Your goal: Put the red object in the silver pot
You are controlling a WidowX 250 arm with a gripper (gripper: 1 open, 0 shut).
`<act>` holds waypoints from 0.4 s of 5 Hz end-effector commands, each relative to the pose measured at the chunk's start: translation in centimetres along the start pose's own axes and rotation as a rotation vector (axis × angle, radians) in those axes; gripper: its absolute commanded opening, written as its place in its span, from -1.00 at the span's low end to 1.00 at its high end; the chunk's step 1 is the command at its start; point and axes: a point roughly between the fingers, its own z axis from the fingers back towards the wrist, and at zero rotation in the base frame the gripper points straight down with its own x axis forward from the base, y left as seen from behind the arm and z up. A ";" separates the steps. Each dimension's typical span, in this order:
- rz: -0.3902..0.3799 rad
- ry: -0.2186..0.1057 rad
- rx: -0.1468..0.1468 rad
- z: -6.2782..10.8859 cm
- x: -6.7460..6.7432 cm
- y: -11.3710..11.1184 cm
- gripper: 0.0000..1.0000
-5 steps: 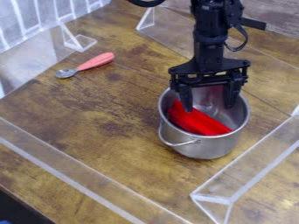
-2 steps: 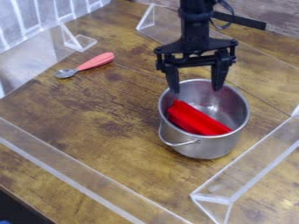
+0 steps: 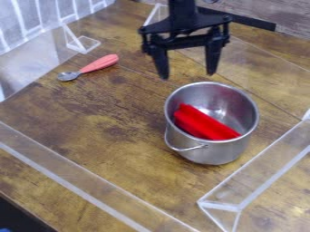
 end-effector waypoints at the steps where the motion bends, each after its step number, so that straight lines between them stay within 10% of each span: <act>1: -0.051 -0.068 -0.063 2.6 0.2 1.2 1.00; 2: -0.082 -0.075 -0.075 2.8 0.3 2.1 1.00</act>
